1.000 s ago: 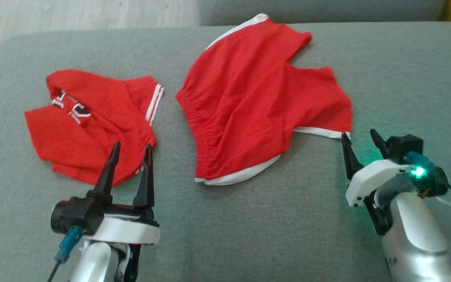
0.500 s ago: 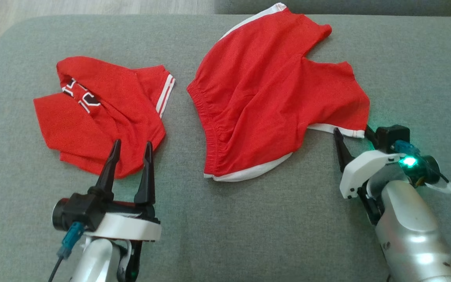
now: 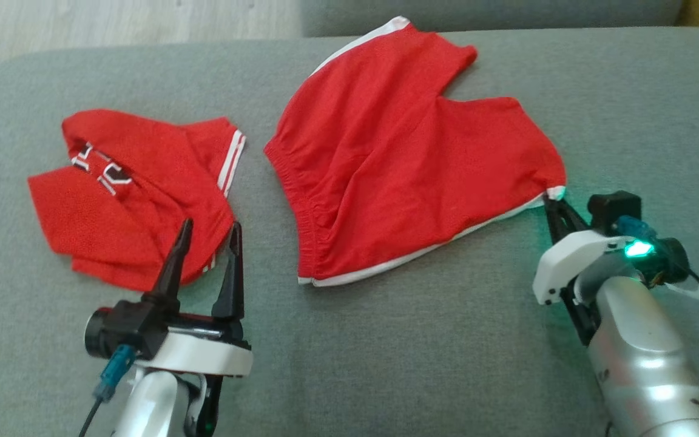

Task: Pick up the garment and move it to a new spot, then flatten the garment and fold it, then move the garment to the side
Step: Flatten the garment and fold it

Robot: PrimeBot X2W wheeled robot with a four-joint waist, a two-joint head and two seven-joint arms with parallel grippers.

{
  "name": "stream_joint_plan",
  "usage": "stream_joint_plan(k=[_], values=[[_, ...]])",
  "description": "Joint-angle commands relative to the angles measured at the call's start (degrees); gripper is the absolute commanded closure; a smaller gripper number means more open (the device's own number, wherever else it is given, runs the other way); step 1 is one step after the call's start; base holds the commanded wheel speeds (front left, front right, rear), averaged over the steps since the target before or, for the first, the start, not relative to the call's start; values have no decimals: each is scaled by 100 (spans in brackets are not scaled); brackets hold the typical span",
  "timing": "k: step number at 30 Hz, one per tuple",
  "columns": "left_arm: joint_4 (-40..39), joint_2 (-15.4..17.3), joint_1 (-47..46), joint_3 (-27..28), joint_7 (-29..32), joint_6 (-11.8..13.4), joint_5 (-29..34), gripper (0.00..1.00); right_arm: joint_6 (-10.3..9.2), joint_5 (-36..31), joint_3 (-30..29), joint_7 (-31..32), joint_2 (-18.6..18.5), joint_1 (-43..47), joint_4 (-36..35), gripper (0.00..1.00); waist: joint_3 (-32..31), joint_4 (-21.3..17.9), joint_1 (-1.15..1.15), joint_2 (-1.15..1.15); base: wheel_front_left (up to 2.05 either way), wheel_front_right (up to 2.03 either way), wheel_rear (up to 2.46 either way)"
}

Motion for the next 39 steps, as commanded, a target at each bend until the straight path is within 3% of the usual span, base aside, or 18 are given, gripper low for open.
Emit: stream_joint_plan(k=[1, 6, 11, 17, 30, 31, 32, 33, 34, 39], values=[[-147, 21, -138, 182, -54, -40, 49, 0, -5, -13, 87, -78, -32, -114, -159, 100, -85, -87, 0, 0, 0, 0, 0], [15, 27, -51, -212, -54, -106, 63, 0, -5, 123, 202, 21, -220, -3, -192, 100, -222, -250, 0, 0, 0, 0, 0], [521, 227, -79, -1141, 25, -136, -223, 0, -5, 441, 690, 263, -344, 70, -243, 100, -252, -414, 0, 0, 0, 0, 0], [993, 483, -425, -1797, 339, -138, -590, 0, -5, 827, 1146, 444, -449, 19, -423, 100, -110, -547, 0, 0, 0, 0, 0], [1564, 620, -1211, -2334, 231, -139, -989, 0, -5, 1237, 1656, 652, -668, -121, -832, 100, 191, -706, 0, 0, 0, 0, 0], [1595, 632, -1253, -2399, 230, -139, -1018, 6, -5, 1255, 1674, 662, -684, -127, -858, 100, 205, -714, 0, 0, 0, 0, 0], [1595, 632, -1253, -2399, 230, -139, -1018, 6, -5, 1255, 1674, 662, -684, -127, -858, 100, 205, -714, 0, 0, 0, 0, 0], [1628, 650, -1293, -2464, 234, -139, -1042, 71, -5, 1273, 1689, 671, -698, -132, -883, 100, 217, -721, 0, 0, 0, 0, 0], [1659, 669, -1332, -2517, 232, -139, -1066, 100, -5, 1292, 1701, 679, -710, -136, -909, 100, 226, -727, 0, 0, 0, 0, 0], [1758, 769, -1514, -2621, 162, -139, -1170, 100, -5, 1390, 1735, 698, -775, -129, -1029, 100, 232, -734, 0, 0, 0, 0, 0]])
